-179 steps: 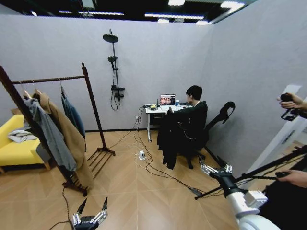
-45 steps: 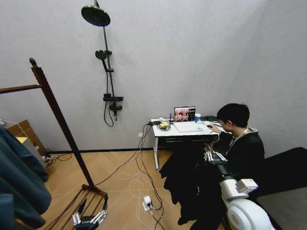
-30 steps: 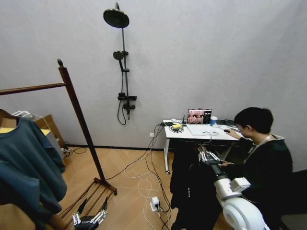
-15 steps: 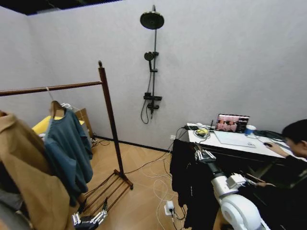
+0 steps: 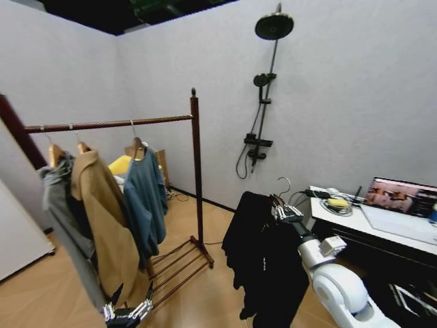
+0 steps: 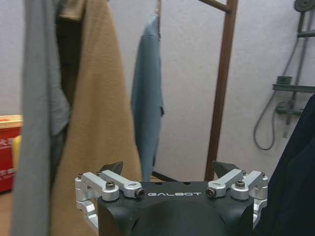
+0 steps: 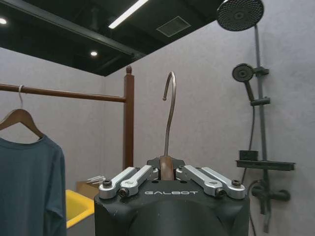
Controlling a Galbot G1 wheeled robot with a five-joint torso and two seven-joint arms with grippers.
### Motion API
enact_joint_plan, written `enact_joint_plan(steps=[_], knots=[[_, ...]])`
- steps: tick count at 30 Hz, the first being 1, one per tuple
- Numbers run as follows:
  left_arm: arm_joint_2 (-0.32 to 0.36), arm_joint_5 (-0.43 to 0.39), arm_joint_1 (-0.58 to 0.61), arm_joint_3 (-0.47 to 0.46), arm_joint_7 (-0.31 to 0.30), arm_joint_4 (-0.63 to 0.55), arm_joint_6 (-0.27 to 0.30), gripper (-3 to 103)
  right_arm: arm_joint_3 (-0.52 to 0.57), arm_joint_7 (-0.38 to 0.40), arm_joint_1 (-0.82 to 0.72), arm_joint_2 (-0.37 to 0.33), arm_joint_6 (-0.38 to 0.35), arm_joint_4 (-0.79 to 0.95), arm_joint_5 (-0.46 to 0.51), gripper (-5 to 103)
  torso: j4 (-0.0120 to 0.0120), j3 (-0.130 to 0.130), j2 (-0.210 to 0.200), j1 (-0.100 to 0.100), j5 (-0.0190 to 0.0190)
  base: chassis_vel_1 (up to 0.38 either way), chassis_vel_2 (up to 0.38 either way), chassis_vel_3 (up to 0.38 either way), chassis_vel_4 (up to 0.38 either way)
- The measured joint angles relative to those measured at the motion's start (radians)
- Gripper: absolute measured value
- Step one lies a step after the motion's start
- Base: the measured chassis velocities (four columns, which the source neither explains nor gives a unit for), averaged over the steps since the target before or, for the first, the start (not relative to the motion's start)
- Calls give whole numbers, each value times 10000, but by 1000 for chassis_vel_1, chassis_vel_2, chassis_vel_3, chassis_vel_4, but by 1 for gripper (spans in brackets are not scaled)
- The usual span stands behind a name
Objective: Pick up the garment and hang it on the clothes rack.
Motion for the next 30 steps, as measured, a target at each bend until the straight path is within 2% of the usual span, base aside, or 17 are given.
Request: enact_joint_plan(steps=[8,17,21,24,30], knots=[[0,-1,0,0,0,0,1,100,-217,-25,693,-290,-216,-168,391,10,-2,0,0,1,0,103,118,124,111],[0,0,1,0,0,0,0,100,-1085,64,2620,-719,-612,-1170,931,10,0,0,0,0,-2,132,132,123,122],[0,0,0,0,0,0,0,100,-1701,129,3803,-811,-716,-1933,1061,10,1,1,-1,1,1,81,110,114,95],[-1,0,0,0,0,0,0,100,-2640,230,5559,-770,-769,-2951,1077,10,2,1,-1,2,-3,23,20,42,34],[0,-1,0,0,0,0,0,100,-3623,308,7224,-499,-822,-4122,1112,10,-1,1,-1,1,-2,0,0,0,0]])
